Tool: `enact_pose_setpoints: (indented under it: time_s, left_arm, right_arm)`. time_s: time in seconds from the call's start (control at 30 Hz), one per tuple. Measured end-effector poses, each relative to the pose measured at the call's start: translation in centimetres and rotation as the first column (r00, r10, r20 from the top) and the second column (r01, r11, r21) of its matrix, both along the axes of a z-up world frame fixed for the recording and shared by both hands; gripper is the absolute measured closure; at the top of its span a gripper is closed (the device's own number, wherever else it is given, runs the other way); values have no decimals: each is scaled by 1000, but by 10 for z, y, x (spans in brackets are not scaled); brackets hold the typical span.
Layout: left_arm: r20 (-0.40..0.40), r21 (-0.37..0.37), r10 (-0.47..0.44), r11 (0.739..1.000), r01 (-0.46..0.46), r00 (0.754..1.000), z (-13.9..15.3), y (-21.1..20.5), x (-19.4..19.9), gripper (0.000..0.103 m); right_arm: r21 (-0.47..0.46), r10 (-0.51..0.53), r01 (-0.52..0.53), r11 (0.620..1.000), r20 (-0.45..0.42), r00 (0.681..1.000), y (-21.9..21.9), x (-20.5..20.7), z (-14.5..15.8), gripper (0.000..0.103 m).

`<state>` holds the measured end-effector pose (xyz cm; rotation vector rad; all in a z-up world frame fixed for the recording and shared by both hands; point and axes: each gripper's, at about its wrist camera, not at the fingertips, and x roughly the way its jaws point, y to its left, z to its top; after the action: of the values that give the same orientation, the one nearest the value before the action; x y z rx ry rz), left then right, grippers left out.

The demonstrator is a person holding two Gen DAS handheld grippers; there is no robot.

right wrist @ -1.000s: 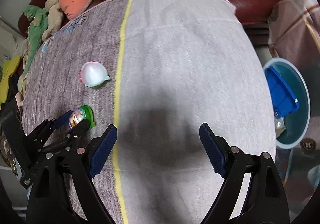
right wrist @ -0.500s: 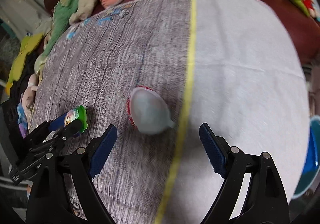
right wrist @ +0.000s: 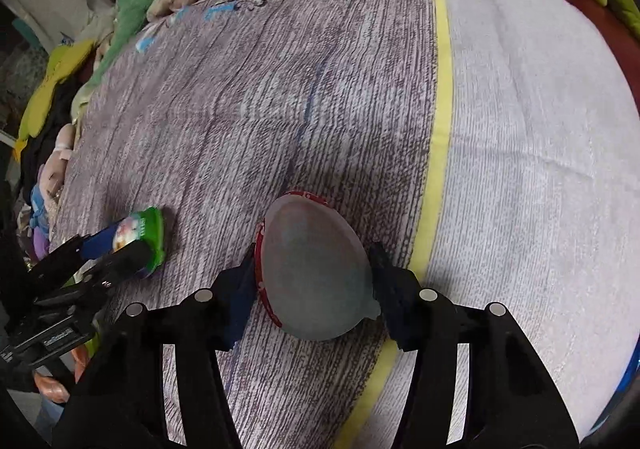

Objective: Collect trash
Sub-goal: 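Grasp the white-and-red egg capsule with the right tool while the left tool holds the purple egg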

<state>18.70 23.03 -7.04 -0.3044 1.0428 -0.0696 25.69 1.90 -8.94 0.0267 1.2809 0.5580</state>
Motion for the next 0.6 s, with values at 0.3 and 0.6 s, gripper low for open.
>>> enact_pose_setpoints:
  time_s: [0.3,0.6]
  left_arm:
    - [20,19,-67,998,67,998,14,-41,-4,44]
    - [42,44,-171,985,169,984,34,-106,-10,44]
  right_arm:
    - [32,-106,104,994,46,993,-44,-18,25,51]
    - [72,-232,227,971,84,969,-117,-50,52,51]
